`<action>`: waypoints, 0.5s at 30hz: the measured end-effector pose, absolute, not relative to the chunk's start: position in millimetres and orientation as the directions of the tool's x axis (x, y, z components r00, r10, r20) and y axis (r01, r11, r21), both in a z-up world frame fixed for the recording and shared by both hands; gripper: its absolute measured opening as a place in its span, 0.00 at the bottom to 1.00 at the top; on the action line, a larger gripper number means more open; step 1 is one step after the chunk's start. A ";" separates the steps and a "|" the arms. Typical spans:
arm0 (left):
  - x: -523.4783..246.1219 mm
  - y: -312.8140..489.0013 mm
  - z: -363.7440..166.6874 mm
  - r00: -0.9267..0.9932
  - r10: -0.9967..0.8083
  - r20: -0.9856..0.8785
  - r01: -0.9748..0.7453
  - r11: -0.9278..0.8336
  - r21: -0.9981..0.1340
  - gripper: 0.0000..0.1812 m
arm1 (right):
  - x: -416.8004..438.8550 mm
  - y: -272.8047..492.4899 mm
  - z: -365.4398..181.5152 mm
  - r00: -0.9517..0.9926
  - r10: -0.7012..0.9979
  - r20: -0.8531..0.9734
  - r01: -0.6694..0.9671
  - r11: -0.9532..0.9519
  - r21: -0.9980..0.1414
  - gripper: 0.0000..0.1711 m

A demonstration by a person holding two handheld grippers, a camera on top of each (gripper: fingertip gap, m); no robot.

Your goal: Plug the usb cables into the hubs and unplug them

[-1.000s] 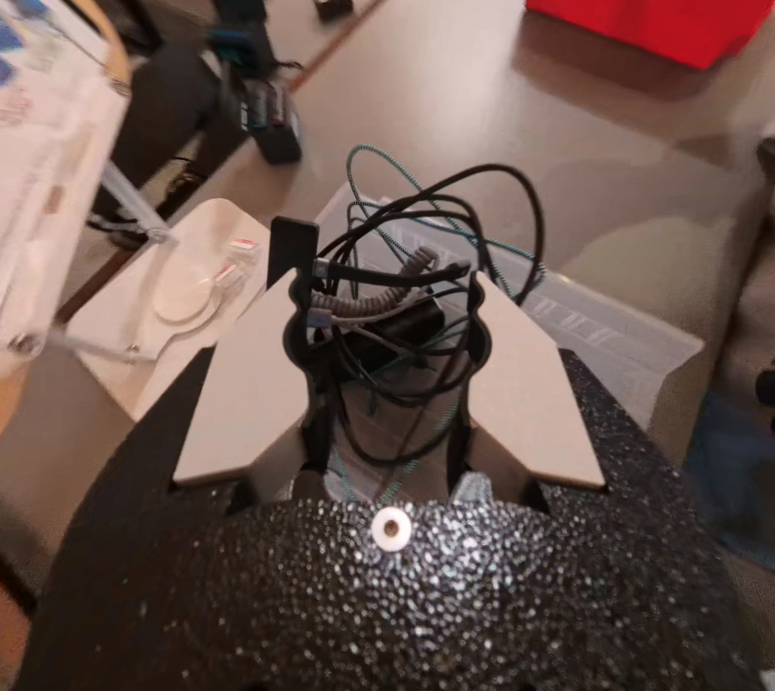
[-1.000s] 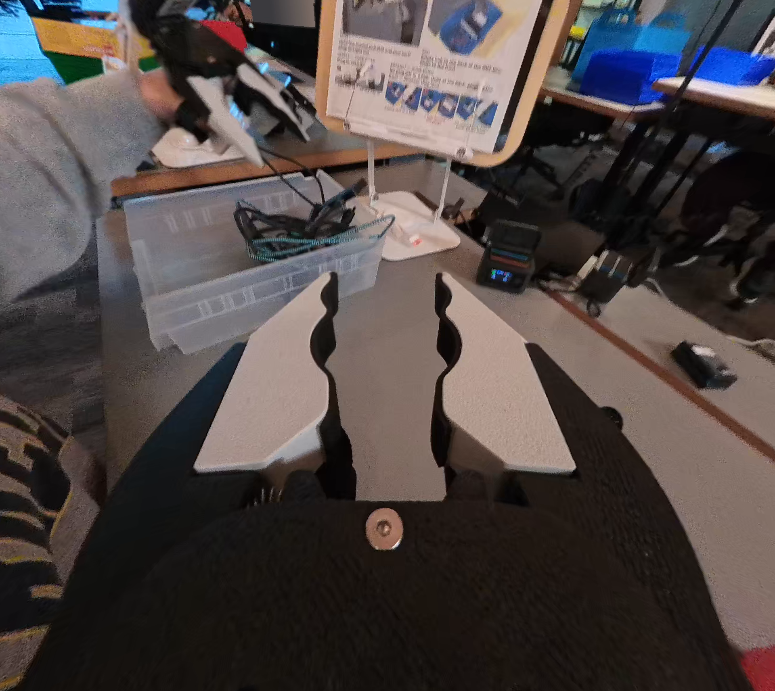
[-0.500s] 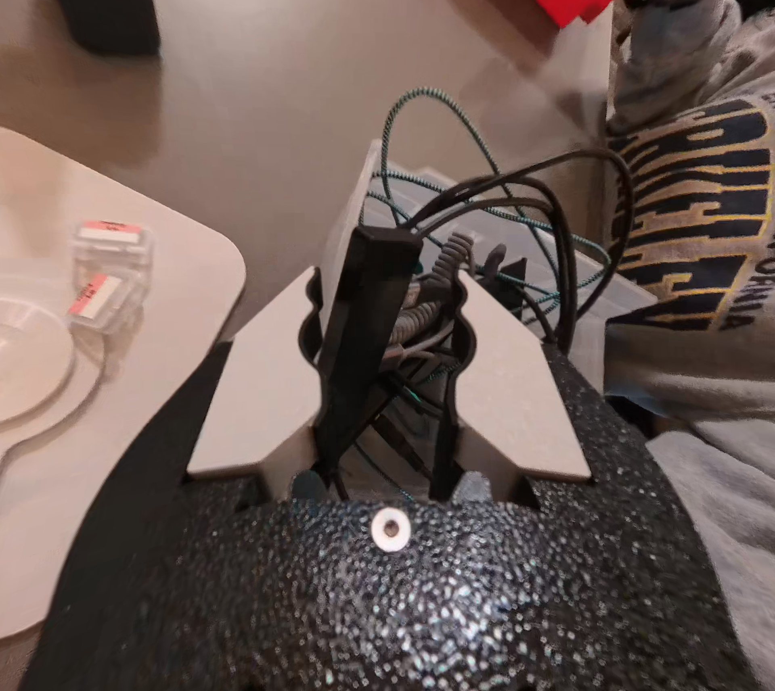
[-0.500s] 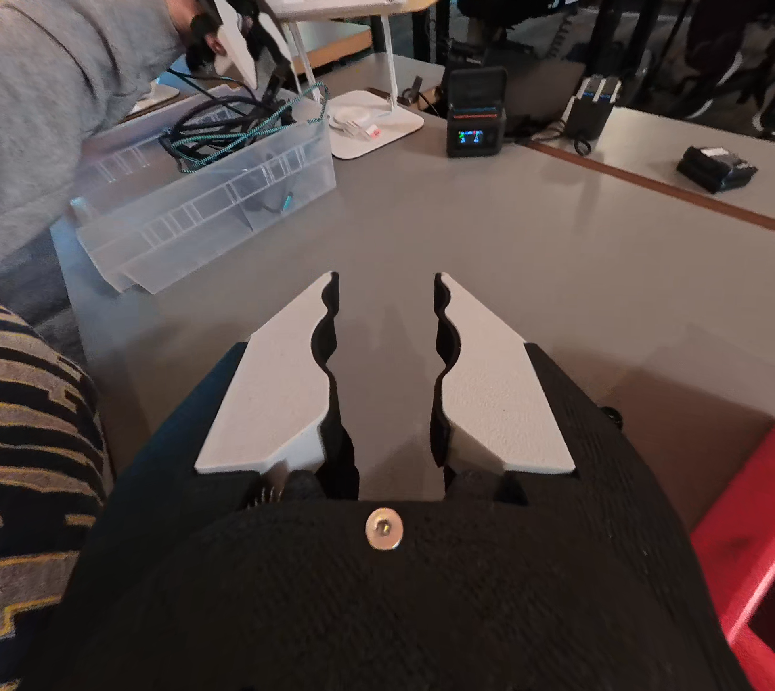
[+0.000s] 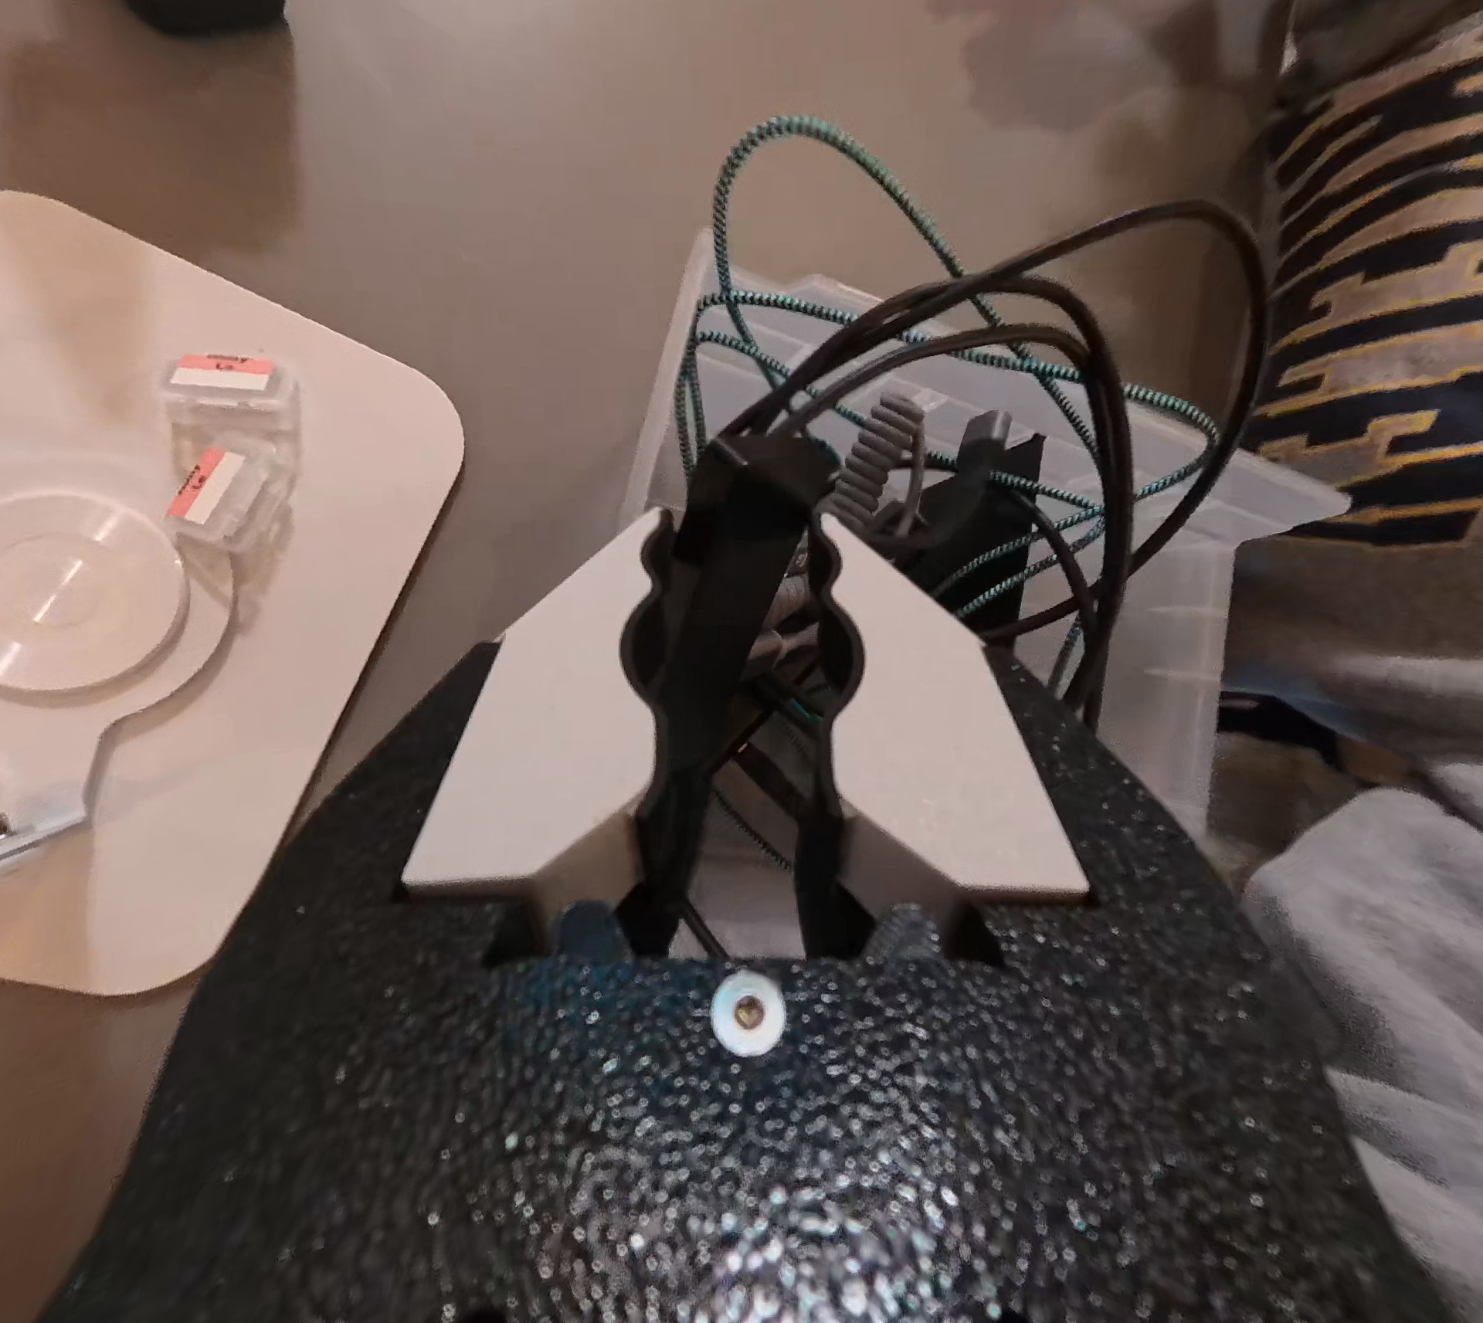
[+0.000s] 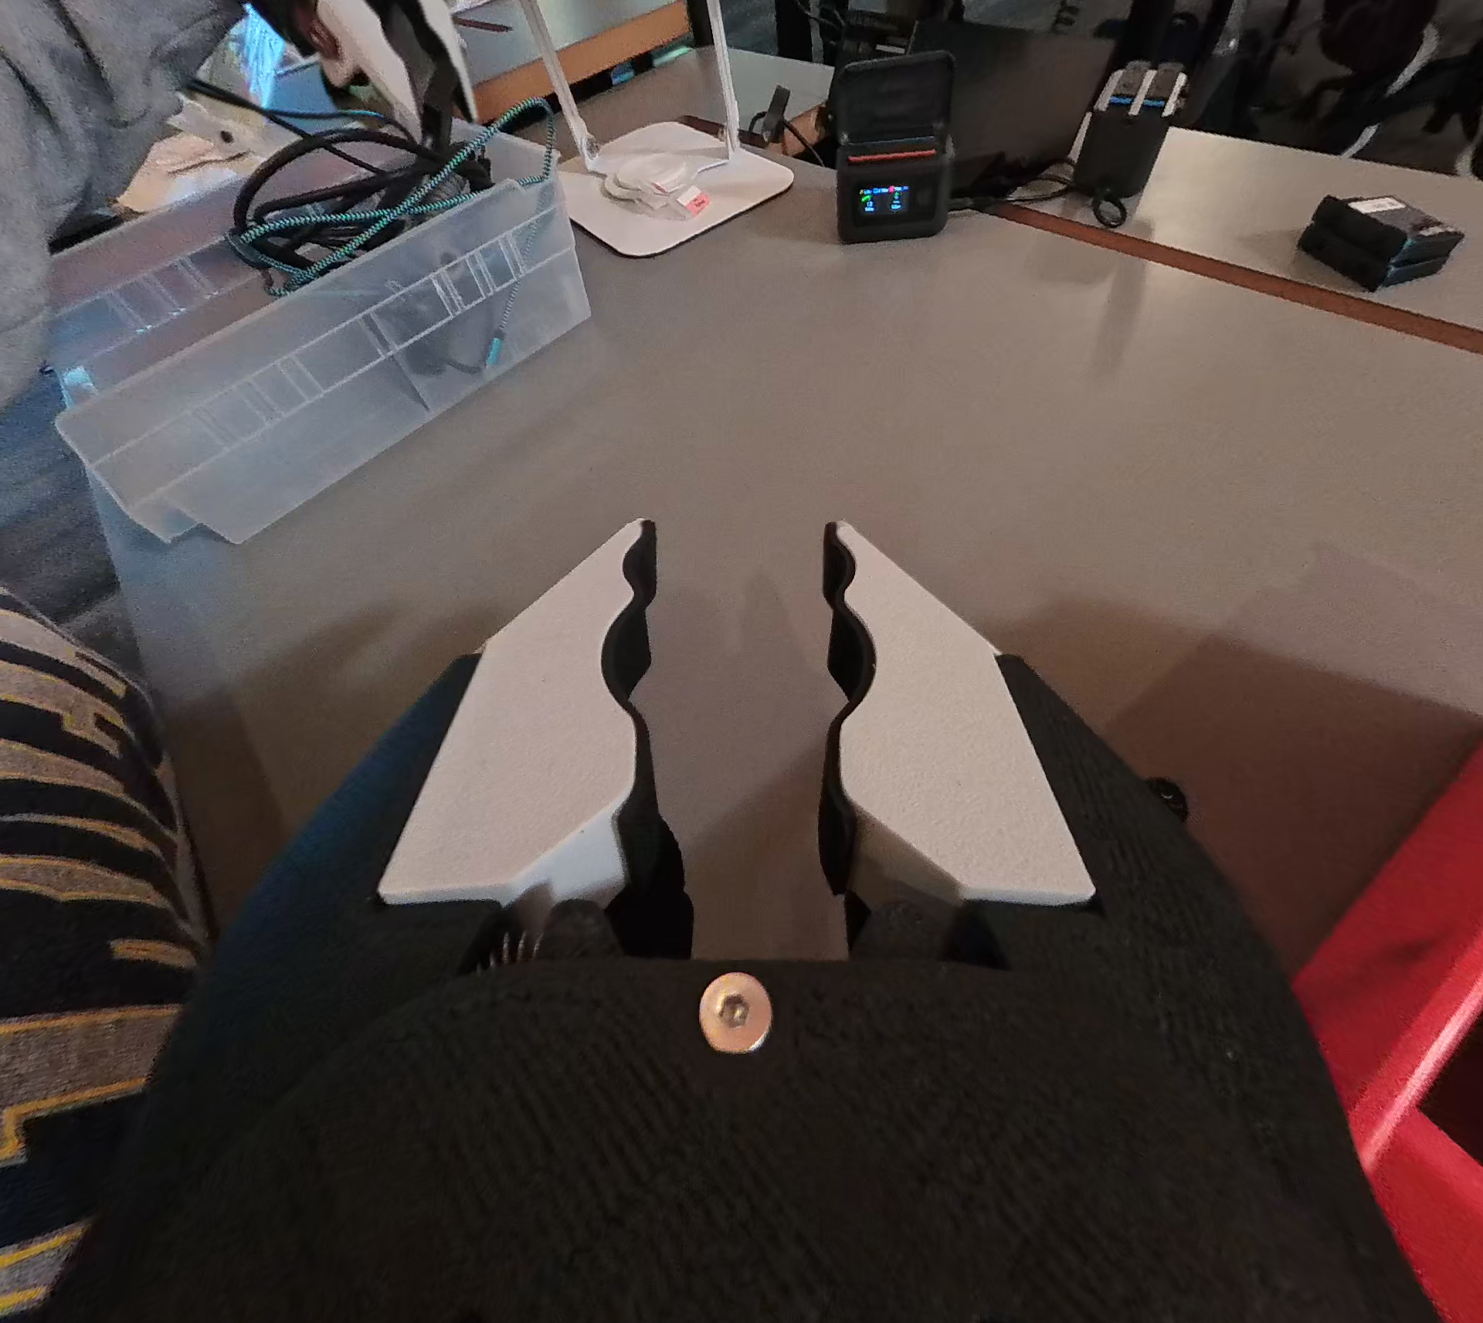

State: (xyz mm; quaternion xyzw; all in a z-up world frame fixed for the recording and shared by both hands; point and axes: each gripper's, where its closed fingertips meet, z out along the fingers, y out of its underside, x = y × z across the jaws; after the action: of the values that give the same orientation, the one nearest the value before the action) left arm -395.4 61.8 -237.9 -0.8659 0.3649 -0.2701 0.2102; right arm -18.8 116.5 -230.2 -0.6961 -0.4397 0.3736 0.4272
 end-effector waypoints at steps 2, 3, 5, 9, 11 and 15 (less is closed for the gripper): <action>-396.8 56.5 -233.2 0.584 -0.775 0.242 -0.571 -0.604 -0.557 0.17 | -19.2 116.5 -231.2 0.336 0.930 -0.146 0.294 -0.251 -0.922 0.23; -397.5 53.2 -226.3 0.589 -0.781 0.208 -0.584 -0.589 -0.559 0.17 | -19.8 115.0 -230.9 0.333 0.932 -0.142 0.296 -0.246 -0.923 0.23; -394.8 45.2 -206.4 0.587 -0.801 0.121 -0.599 -0.530 -0.600 0.16 | -19.5 112.1 -229.5 0.329 0.936 -0.124 0.301 -0.228 -0.926 0.23; -387.4 16.5 -204.6 0.585 -0.811 0.016 -0.666 -0.492 -0.561 0.16 | -16.7 107.7 -227.6 0.323 0.939 -0.119 0.293 -0.219 -0.931 0.22; -385.4 2.5 -224.9 0.585 -0.811 0.007 -0.710 -0.516 -0.479 0.17 | -17.1 105.3 -227.6 0.315 0.941 -0.123 0.290 -0.219 -0.932 0.21; -390.3 2.5 -243.6 0.606 -0.793 -0.067 -0.742 -0.533 -0.407 0.20 | -22.9 97.2 -229.3 0.280 0.951 -0.129 0.300 -0.215 -0.929 0.20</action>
State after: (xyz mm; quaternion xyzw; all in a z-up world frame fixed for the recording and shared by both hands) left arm -390.3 2.5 -243.6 -0.8732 0.4394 -0.0633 0.2014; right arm -22.9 97.2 -229.3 -0.6785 -0.4612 0.3835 0.4241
